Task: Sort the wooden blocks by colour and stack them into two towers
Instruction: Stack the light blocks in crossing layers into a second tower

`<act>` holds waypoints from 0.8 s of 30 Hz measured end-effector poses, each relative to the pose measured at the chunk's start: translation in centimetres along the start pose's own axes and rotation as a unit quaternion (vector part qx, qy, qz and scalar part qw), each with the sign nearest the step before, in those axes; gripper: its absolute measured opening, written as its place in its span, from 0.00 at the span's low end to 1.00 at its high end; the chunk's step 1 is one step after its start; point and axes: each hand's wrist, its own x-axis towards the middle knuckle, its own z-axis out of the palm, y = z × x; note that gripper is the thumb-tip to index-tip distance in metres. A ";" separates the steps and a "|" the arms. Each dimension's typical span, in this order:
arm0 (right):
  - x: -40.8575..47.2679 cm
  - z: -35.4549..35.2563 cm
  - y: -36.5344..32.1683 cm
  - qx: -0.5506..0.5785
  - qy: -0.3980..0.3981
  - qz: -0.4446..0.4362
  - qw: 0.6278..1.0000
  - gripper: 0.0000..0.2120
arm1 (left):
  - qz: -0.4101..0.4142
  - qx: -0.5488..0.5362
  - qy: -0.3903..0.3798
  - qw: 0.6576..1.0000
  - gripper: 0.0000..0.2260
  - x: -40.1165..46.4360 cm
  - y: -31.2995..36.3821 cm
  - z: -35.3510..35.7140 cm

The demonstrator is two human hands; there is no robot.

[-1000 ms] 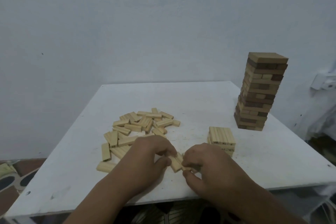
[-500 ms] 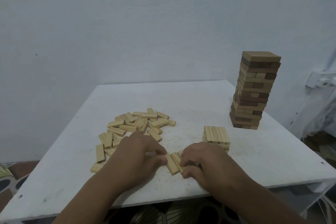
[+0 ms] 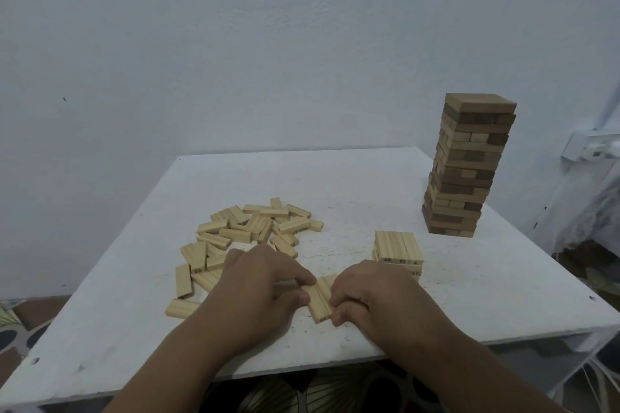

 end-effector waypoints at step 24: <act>-1.7 -1.7 0.1 0.126 0.228 -0.061 0.964 0.19 | 0.053 -0.150 0.021 0.987 0.10 0.9 2.4 -0.7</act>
